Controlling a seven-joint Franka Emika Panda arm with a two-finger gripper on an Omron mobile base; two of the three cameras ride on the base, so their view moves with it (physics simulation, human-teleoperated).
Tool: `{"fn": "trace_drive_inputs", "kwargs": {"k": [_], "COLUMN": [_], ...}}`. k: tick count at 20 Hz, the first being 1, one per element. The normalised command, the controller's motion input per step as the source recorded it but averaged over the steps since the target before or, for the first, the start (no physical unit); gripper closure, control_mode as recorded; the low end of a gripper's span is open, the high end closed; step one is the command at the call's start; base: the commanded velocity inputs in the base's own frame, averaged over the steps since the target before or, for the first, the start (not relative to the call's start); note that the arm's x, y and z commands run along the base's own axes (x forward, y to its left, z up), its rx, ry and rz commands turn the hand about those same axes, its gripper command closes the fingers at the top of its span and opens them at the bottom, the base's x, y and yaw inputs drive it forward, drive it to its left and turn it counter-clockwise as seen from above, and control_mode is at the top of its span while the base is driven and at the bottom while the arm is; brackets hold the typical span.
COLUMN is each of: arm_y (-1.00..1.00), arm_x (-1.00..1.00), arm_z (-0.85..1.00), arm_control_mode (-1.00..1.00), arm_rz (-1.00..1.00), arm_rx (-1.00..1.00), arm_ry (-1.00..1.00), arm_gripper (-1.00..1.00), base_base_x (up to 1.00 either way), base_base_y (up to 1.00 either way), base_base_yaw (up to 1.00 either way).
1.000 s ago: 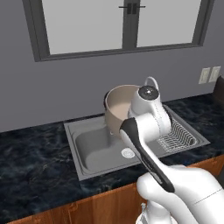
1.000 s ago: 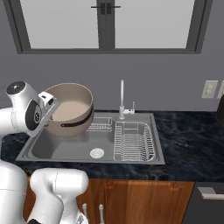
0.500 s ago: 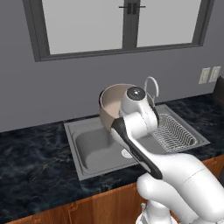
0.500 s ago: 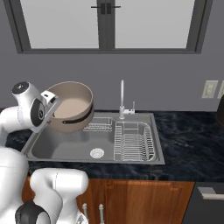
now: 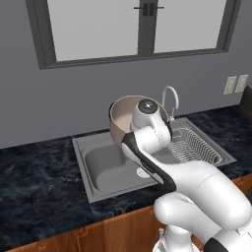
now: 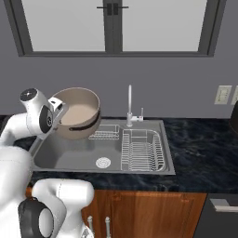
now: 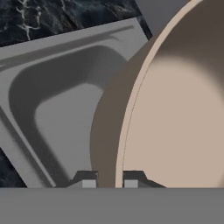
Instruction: Move the pot and pan from the stove into the sink.
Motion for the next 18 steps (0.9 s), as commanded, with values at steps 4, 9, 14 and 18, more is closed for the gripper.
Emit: {"fn": "trace_drive_inputs", "kwargs": {"k": [4, 9, 14, 18], "arm_y": [0.15, 0.10, 0.06, 0.03], "arm_x": [0.29, 0.22, 0.11, 0.11], "arm_z": [-0.23, -0.26, -0.33, -0.35], "arm_control_mode": [-1.00, -1.00, -1.00, -1.00], "arm_rz": [0.00, 0.00, 0.00, 0.00], "arm_rx": [0.00, 0.01, 0.01, 0.01], "arm_ry": [0.00, 0.00, 0.00, 0.00], "arm_gripper": [1.00, 1.00, 1.00, 1.00], "base_base_x": [0.00, 0.00, 0.00, 0.00], "base_base_y": [0.00, 0.00, 0.00, 0.00], "base_base_yaw": [0.00, 0.00, 0.00, 0.00]}}
